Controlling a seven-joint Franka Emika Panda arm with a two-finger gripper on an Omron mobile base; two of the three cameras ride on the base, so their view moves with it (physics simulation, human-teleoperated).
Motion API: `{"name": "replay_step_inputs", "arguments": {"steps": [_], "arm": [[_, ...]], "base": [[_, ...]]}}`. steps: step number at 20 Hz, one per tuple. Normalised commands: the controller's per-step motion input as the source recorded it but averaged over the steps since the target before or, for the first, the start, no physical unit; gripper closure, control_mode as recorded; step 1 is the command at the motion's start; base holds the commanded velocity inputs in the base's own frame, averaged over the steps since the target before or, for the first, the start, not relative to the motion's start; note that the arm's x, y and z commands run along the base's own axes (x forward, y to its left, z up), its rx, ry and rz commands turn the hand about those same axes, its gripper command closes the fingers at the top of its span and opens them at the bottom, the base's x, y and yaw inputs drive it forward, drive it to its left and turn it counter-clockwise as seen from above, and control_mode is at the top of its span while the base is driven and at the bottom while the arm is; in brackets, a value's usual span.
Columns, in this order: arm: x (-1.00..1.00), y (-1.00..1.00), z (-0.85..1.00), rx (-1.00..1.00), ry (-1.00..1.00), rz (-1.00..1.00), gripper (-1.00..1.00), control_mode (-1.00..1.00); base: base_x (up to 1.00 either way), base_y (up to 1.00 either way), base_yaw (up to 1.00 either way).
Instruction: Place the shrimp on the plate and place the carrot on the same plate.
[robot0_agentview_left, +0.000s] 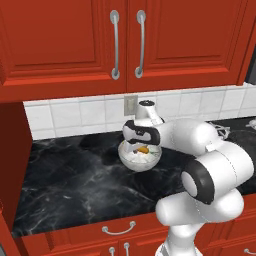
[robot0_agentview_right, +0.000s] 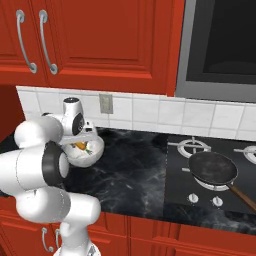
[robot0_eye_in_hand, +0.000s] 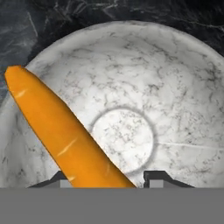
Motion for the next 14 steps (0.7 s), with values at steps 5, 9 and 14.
{"name": "replay_step_inputs", "arguments": {"steps": [5,9,14], "arm": [[-0.21,0.00,0.29,0.00,0.00,0.00,1.00,-1.00],[-0.24,0.00,0.24,0.00,0.00,0.00,1.00,-1.00],[-0.35,-0.01,0.15,0.00,0.00,0.00,1.00,-1.00]], "base": [[0.00,0.00,0.00],[0.00,0.00,0.00],[0.00,0.00,0.00]]}}
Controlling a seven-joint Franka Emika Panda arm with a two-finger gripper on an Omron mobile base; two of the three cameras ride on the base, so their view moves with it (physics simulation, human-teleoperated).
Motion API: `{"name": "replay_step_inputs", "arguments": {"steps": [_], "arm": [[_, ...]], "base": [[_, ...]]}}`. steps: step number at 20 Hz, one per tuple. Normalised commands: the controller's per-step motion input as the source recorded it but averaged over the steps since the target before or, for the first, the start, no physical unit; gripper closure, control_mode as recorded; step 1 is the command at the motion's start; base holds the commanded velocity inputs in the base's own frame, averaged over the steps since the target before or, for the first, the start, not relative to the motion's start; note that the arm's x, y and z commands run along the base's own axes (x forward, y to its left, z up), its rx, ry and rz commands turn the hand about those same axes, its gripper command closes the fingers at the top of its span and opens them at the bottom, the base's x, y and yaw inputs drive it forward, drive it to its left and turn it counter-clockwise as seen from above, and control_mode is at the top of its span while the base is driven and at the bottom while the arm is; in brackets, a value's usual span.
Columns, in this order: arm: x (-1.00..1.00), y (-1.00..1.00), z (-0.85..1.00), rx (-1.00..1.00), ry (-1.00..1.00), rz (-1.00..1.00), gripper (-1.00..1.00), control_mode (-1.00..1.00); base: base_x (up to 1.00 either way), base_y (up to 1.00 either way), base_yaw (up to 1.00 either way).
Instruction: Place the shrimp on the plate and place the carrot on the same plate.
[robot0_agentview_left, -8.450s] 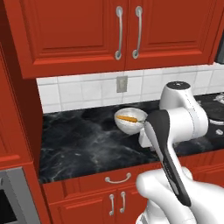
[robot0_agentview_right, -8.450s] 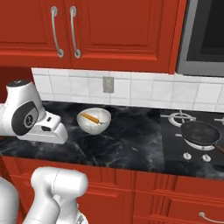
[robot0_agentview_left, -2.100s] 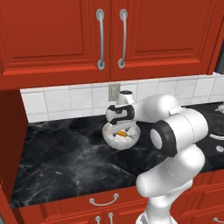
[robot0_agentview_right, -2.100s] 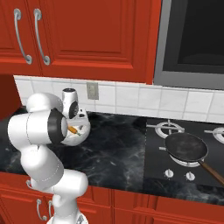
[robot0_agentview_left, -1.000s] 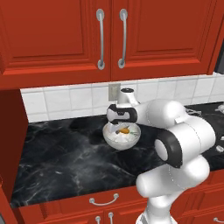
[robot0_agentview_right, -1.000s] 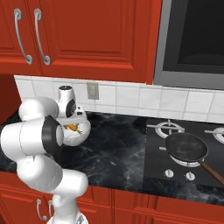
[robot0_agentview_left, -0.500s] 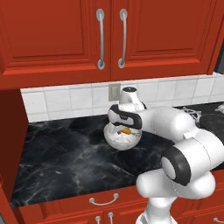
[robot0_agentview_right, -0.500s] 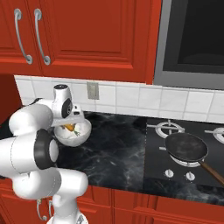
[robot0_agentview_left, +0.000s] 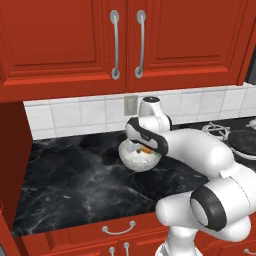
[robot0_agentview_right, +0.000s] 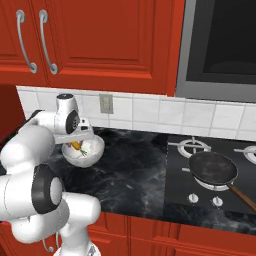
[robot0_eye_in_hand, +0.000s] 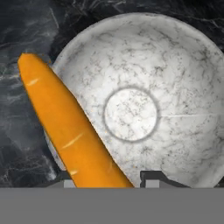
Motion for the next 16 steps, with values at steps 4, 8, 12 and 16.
{"name": "replay_step_inputs", "arguments": {"steps": [4,8,12,16], "arm": [[-0.49,-0.08,0.06,0.00,0.00,0.00,1.00,-1.00],[-0.60,-0.15,0.16,0.00,0.00,-0.02,1.00,-1.00],[-0.71,-0.14,0.24,0.00,0.00,-0.07,1.00,-1.00],[-0.74,-0.11,0.21,0.00,0.00,-0.16,1.00,-1.00]], "base": [[0.00,0.00,0.00],[0.00,0.00,0.00],[0.00,0.00,0.00],[0.00,0.00,0.00]]}}
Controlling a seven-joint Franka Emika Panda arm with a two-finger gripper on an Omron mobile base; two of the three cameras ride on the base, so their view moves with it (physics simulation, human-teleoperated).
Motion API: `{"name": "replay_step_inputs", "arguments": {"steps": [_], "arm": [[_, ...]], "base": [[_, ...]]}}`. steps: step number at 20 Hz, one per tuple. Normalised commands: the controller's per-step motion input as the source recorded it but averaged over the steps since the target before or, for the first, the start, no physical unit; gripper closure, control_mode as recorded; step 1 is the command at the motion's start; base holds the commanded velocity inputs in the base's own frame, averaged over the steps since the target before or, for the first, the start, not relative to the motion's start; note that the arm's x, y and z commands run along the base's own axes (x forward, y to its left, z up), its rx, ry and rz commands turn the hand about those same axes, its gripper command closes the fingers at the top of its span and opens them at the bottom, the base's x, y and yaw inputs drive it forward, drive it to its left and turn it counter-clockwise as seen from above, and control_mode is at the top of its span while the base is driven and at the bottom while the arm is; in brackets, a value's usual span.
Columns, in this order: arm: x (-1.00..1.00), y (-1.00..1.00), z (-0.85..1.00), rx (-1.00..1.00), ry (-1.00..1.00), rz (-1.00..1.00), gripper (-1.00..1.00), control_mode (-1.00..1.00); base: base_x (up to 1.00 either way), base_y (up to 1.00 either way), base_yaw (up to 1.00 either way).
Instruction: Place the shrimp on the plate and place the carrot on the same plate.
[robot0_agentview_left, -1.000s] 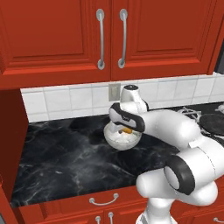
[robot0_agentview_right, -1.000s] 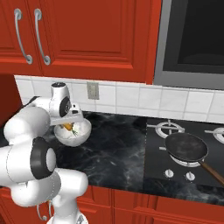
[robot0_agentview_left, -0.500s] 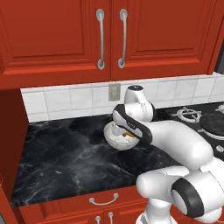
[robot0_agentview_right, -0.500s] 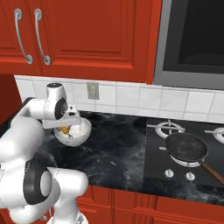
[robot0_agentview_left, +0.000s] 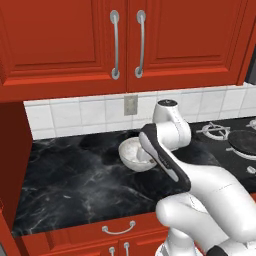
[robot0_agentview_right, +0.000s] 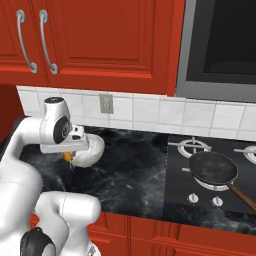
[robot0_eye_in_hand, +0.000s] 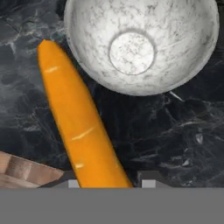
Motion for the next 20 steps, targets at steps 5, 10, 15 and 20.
{"name": "replay_step_inputs", "arguments": {"steps": [5,10,15,20], "arm": [[-0.62,-0.01,0.21,0.00,0.00,-0.20,1.00,-1.00],[-0.53,-0.02,0.20,0.00,0.00,-0.21,1.00,-1.00],[-0.31,-0.08,0.18,0.00,0.00,-0.09,1.00,-1.00],[-0.15,-0.01,0.13,0.01,0.00,0.00,1.00,-1.00]], "base": [[0.00,0.00,0.00],[0.00,0.00,0.00],[0.00,0.00,0.00],[0.00,0.00,0.00]]}}
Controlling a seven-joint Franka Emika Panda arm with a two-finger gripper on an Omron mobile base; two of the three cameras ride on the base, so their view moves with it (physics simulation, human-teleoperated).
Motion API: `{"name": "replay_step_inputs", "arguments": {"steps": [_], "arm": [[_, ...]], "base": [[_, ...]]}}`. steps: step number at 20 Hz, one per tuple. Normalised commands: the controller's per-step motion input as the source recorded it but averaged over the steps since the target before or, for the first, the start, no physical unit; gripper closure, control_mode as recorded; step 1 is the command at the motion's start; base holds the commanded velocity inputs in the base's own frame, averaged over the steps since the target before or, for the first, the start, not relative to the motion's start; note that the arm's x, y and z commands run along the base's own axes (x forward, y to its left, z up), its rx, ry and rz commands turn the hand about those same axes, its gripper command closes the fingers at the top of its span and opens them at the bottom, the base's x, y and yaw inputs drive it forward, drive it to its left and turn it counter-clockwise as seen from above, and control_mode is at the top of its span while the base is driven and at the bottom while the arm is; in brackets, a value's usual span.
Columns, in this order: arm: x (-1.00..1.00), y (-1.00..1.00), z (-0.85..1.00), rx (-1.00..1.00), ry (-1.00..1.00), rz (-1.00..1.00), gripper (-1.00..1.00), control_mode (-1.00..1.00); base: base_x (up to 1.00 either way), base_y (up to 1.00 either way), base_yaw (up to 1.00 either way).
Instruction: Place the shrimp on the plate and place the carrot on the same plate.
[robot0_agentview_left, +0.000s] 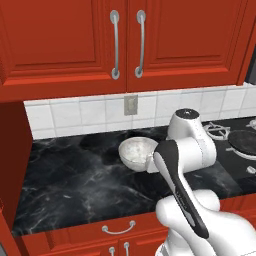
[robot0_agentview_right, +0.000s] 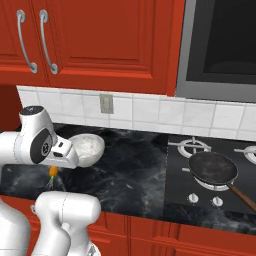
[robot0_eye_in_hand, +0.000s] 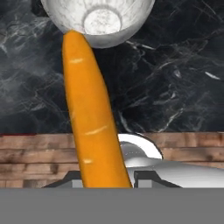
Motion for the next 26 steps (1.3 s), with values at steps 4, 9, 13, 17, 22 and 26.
{"name": "replay_step_inputs", "arguments": {"steps": [4,9,13,17,22,26], "arm": [[0.00,0.00,0.00,0.00,0.01,0.00,1.00,-1.00],[-0.02,0.00,0.00,0.00,0.00,0.00,1.00,-1.00],[0.00,0.00,0.00,0.00,0.00,0.00,1.00,1.00],[0.00,0.00,0.00,0.00,0.00,0.00,1.00,1.00],[0.00,0.00,0.00,0.00,0.00,0.00,1.00,1.00],[0.00,0.00,0.00,0.00,0.00,0.00,1.00,1.00]], "base": [[0.00,0.00,0.00],[0.00,0.00,0.00],[-0.48,-0.06,0.00],[-1.00,-0.29,-0.01],[-0.97,-0.88,-0.01],[-0.39,-1.00,0.00]]}}
